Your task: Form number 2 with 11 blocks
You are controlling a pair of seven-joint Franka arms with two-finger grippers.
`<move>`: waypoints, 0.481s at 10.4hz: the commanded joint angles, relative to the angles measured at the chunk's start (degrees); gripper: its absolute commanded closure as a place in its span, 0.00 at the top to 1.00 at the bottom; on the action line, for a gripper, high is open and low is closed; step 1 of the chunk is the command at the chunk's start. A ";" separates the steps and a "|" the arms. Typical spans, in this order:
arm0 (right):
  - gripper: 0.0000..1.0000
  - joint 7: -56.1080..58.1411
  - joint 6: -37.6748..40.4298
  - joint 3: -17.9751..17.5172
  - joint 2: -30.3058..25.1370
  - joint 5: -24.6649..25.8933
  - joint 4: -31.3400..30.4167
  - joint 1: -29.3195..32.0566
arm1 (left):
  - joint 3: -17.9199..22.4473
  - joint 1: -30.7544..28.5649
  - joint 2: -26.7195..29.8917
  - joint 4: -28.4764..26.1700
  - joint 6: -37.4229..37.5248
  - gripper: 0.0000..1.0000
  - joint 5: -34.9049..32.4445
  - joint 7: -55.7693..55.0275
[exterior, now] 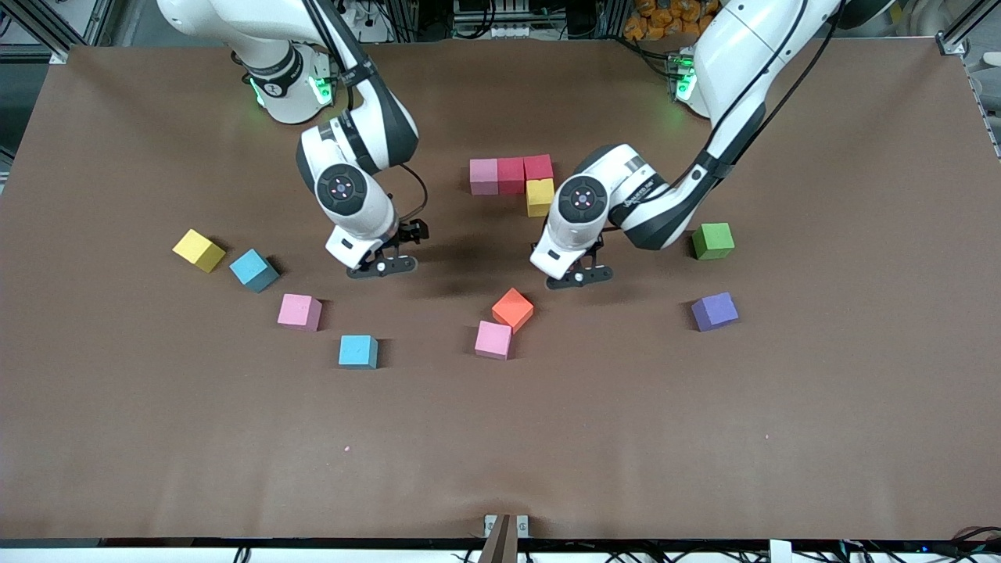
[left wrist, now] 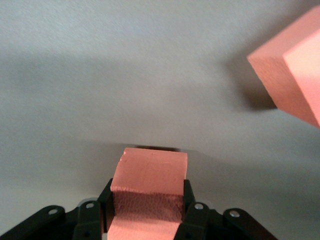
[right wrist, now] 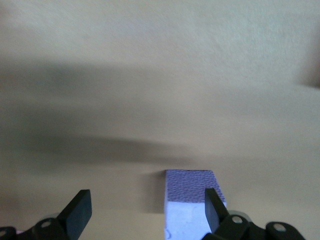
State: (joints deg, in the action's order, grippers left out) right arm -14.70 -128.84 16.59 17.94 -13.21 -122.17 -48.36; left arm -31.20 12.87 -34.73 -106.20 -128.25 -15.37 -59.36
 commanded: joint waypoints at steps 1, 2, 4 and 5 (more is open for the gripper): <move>1.00 2.13 -2.81 -0.41 -3.70 0.99 -5.79 0.55 | 0.00 1.72 -0.43 0.65 0.28 0.37 -0.98 -0.15; 1.00 2.13 -2.82 -0.41 -3.87 0.99 -6.23 0.72 | 0.00 1.81 -0.52 0.47 0.28 0.37 -0.98 -0.15; 1.00 2.22 -4.47 -0.41 -4.57 0.99 -8.33 0.81 | 0.00 2.95 -0.43 0.47 0.28 0.37 -0.63 -0.32; 1.00 2.48 -6.05 -0.41 -4.58 0.99 -9.39 0.81 | -0.08 2.95 -0.52 0.38 0.28 0.37 -0.45 -0.32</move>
State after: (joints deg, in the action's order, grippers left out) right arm -12.93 -132.67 16.60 16.29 -13.21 -127.83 -48.36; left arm -31.21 15.46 -34.94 -106.23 -128.25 -15.37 -59.36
